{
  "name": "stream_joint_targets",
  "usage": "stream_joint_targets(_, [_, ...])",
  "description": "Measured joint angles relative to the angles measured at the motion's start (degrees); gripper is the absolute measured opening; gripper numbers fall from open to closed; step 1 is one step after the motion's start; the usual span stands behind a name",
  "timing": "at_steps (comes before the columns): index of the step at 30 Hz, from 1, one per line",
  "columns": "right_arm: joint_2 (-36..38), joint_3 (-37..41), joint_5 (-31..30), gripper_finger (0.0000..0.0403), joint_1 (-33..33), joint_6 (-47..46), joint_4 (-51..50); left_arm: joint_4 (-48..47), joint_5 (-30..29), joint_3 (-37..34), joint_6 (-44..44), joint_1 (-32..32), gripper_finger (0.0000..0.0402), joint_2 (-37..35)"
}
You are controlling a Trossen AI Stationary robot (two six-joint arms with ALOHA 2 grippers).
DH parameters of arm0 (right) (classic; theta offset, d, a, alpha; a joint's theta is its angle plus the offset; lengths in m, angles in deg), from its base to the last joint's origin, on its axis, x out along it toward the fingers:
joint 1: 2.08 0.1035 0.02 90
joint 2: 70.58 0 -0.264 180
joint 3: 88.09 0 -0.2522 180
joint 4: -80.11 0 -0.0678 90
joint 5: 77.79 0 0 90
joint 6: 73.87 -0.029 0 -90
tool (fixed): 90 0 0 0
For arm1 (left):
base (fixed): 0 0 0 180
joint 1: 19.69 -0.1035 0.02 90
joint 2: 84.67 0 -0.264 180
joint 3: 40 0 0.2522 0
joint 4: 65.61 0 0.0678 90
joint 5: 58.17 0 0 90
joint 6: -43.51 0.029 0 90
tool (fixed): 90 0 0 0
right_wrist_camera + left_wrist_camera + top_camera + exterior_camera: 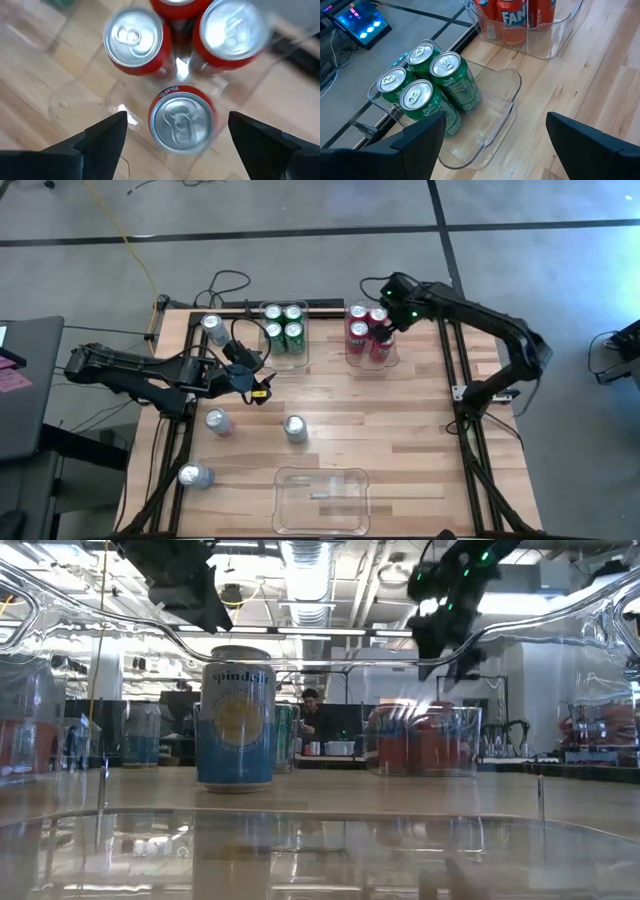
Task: Sort soda cans
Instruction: Put the red soda can into the top right transparent bin
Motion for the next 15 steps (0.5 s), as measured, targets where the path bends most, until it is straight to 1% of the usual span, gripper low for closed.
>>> stream_joint_targets(3, [4.1,-0.1,-2.1,0.0357,0.9,-0.3,-0.4,0.0,0.0,0.0,-0.4,0.0,0.0338,0.0])
stream_joint_targets(5, [6.5,-0.1,-2.7,0.0354,1.7,-0.2,-2.5,0.0,0.0,0.0,-0.8,0.0,0.0338,0.0])
stream_joint_targets(8, [9.9,2.9,-4.5,0.0342,3.7,-0.7,-3.0,-0.1,0.1,0.0,-1.4,0.1,0.0338,0.0])
stream_joint_targets(12, [12.1,9.5,-5.7,0.0308,6.9,-3.6,0.9,-0.1,0.3,0.0,-1.2,0.1,0.0338,0.0])
stream_joint_targets(15, [12.4,12.6,-5.8,0.0275,8.8,-4.5,1.3,-0.1,0.3,0.0,-1.1,0.1,0.0338,0.0])
